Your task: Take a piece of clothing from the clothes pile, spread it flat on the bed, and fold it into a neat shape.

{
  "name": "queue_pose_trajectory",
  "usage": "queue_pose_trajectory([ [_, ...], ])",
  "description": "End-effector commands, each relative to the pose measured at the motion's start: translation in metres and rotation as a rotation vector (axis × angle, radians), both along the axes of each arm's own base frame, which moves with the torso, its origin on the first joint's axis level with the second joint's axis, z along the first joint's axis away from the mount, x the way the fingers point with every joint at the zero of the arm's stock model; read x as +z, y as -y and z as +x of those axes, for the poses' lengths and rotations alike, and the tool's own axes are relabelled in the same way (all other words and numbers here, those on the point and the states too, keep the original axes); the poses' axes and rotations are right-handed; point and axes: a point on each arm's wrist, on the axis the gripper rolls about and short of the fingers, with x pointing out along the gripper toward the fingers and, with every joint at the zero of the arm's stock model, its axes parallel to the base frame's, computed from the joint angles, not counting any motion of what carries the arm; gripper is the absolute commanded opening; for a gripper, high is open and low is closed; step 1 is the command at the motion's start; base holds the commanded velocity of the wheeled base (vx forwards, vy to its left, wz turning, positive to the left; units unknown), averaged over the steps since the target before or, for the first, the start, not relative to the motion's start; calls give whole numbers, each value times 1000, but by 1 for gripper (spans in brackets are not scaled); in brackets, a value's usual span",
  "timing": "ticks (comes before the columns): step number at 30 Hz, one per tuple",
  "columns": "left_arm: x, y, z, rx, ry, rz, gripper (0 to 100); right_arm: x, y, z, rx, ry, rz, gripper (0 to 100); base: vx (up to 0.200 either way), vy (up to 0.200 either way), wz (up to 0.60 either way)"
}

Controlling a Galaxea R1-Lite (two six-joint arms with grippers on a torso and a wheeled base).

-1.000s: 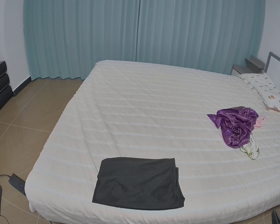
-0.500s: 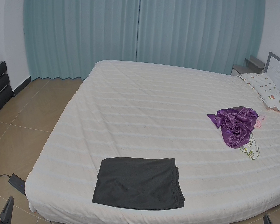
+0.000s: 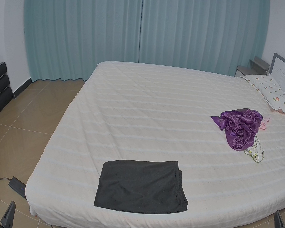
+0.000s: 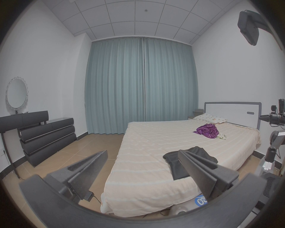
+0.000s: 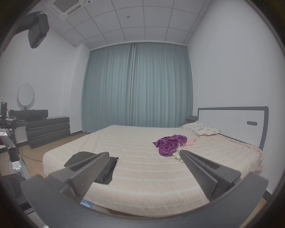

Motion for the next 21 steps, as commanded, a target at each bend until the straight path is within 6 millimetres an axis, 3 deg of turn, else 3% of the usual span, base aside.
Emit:
queue_pose_trajectory([
  [1, -4, 0, 1, 2, -9, -4, 100, -17, -1, 1, 4, -160, 90, 100, 0, 0, 0],
  [4, -4, 0, 1, 4, -6, -4, 100, -20, -2, 2, 24, -175, 20, 100, 0, 0, 0],
  [14, -4, -1, 1, 25, -3, -14, 100, -19, -2, 1, 19, -169, 51, 100, 0, 0, 0],
  [21, -4, -1, 1, 28, -4, -40, 100, -21, -4, -6, -37, -65, 63, 100, 0, 0, 0],
])
